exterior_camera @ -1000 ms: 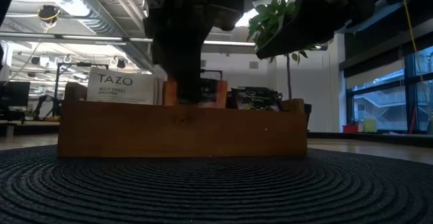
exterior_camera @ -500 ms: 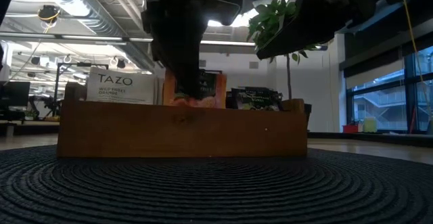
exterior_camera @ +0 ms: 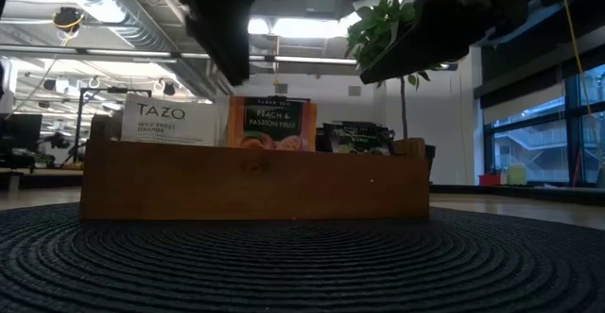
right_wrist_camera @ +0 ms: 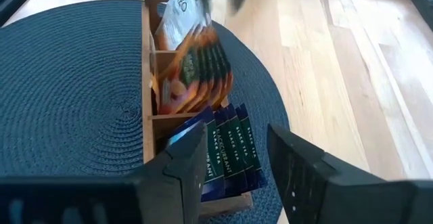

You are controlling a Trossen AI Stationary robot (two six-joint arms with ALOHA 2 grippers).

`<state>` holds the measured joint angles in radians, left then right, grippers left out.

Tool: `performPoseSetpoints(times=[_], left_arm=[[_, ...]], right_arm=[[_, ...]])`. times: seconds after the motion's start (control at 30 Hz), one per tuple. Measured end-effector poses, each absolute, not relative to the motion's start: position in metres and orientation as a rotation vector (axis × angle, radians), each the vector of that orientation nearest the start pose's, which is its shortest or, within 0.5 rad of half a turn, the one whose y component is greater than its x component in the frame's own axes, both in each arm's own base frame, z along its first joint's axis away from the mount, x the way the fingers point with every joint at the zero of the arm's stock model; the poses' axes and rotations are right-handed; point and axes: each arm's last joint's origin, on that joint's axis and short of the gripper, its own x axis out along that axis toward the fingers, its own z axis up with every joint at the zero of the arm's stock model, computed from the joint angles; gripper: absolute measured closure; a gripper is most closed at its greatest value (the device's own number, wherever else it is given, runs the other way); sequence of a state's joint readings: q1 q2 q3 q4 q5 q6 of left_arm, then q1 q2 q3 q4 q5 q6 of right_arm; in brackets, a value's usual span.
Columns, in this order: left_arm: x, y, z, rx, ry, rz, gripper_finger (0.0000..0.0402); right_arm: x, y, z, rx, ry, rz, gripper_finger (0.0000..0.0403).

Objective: Pick & Place Tea
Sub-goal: Adjust the tea bags in the wooden organizer

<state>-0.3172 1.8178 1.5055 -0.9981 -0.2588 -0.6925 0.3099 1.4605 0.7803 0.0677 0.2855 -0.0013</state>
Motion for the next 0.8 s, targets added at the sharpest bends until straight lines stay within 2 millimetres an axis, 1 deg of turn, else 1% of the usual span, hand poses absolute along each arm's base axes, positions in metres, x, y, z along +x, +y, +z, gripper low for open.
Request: performPoseSetpoints(times=[0.07,0.13,0.33,0.4,0.53,0.67,0.8], left_arm=[[0.336,-0.105,0.255,-0.205,1.163,0.455,0.0281],[0.329,-0.107,0.251,-0.211,1.177,0.509,0.0281],[0.311,-0.113,0.22,-0.281,1.259,0.592,0.0285],[0.306,-0.116,0.215,-0.301,1.27,0.62,0.0284],[0.302,-0.125,0.214,-0.303,1.267,0.611,0.0282],[0.298,-0.129,0.217,-0.292,1.252,0.627,0.0284],[0.289,-0.127,0.229,-0.287,1.21,0.673,0.0285]], right_arm=[[0.286,0.083,0.203,-0.181,0.587,0.025,0.0247],[0.285,0.083,0.203,-0.182,0.589,0.025,0.0247],[0.285,0.083,0.203,-0.182,0.589,0.025,0.0247],[0.285,0.083,0.203,-0.182,0.589,0.025,0.0247],[0.285,0.083,0.203,-0.182,0.588,0.024,0.0247],[0.285,0.083,0.203,-0.182,0.588,0.024,0.0247],[0.285,0.083,0.203,-0.181,0.588,0.024,0.0247]])
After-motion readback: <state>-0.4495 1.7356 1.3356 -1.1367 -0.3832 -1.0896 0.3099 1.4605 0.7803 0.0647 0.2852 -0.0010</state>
